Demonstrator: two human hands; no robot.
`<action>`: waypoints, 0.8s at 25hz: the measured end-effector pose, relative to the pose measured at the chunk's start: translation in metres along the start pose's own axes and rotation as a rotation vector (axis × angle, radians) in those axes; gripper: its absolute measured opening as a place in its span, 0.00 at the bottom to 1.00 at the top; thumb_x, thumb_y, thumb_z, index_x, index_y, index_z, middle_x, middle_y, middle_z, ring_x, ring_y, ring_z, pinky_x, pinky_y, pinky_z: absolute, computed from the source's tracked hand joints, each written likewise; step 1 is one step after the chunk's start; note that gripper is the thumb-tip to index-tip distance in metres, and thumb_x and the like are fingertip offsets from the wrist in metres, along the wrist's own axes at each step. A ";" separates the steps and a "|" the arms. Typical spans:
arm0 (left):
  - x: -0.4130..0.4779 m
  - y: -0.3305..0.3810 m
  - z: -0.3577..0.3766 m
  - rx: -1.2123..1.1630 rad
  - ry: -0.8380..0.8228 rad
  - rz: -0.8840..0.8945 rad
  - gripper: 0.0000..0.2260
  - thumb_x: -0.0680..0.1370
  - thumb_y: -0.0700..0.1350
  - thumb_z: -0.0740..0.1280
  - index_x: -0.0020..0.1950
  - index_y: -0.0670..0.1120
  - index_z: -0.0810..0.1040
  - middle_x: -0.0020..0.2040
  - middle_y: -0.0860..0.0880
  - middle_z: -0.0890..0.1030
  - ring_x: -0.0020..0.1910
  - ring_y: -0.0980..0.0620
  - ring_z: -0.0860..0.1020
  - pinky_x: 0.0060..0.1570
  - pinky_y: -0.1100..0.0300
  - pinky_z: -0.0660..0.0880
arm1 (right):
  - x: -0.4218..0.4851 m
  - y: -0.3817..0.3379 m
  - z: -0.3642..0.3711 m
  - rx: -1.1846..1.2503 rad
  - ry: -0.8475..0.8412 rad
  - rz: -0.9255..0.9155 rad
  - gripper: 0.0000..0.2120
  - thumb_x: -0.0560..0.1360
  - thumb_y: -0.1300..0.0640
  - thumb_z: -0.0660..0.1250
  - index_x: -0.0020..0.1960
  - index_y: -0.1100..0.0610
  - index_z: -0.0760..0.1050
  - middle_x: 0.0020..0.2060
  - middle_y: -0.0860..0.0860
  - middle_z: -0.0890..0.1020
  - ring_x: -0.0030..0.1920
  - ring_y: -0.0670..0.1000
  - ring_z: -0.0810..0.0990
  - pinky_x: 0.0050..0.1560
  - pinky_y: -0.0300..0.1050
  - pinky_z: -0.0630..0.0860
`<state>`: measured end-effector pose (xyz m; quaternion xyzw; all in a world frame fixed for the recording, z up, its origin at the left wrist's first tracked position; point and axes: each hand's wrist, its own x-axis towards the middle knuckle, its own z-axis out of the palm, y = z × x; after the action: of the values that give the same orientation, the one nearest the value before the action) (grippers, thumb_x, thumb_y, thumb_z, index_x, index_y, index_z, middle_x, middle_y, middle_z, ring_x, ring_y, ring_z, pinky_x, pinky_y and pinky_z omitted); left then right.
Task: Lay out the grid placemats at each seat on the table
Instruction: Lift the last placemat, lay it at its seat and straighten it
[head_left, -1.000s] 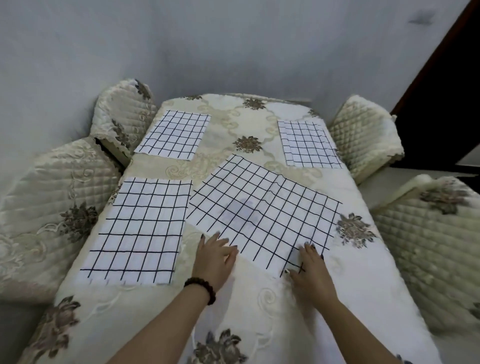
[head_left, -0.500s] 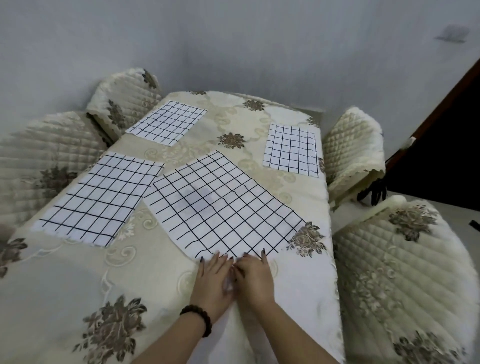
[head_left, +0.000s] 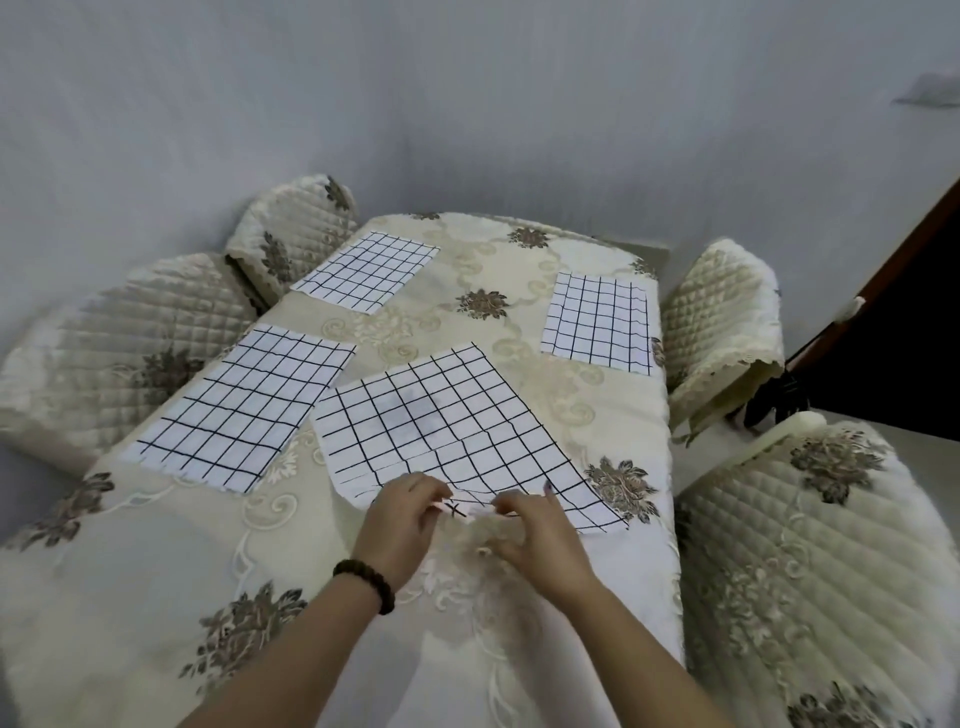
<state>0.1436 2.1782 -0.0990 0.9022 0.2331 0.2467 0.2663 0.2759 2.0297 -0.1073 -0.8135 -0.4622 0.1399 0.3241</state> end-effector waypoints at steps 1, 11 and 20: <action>0.007 0.002 -0.012 -0.040 0.004 -0.033 0.12 0.70 0.32 0.67 0.48 0.46 0.80 0.43 0.54 0.79 0.45 0.56 0.76 0.48 0.62 0.73 | 0.000 0.010 -0.009 -0.045 0.034 0.042 0.15 0.67 0.54 0.72 0.53 0.54 0.78 0.47 0.47 0.82 0.50 0.47 0.78 0.76 0.50 0.49; 0.061 0.022 -0.106 -0.337 0.164 -0.157 0.09 0.78 0.46 0.63 0.37 0.49 0.74 0.28 0.53 0.74 0.28 0.58 0.69 0.32 0.61 0.66 | 0.014 0.017 -0.096 0.219 0.361 0.322 0.06 0.71 0.60 0.72 0.38 0.52 0.79 0.33 0.44 0.80 0.37 0.47 0.77 0.40 0.37 0.70; 0.079 0.055 -0.178 -0.301 0.295 -0.022 0.16 0.71 0.40 0.73 0.50 0.56 0.72 0.45 0.53 0.79 0.42 0.63 0.76 0.44 0.62 0.73 | 0.032 -0.071 -0.182 0.722 0.559 0.088 0.17 0.71 0.74 0.64 0.41 0.53 0.79 0.36 0.44 0.83 0.40 0.42 0.80 0.41 0.31 0.75</action>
<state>0.1186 2.2460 0.0902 0.8038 0.2399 0.4051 0.3638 0.3420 2.0095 0.0786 -0.6739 -0.2435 0.0808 0.6929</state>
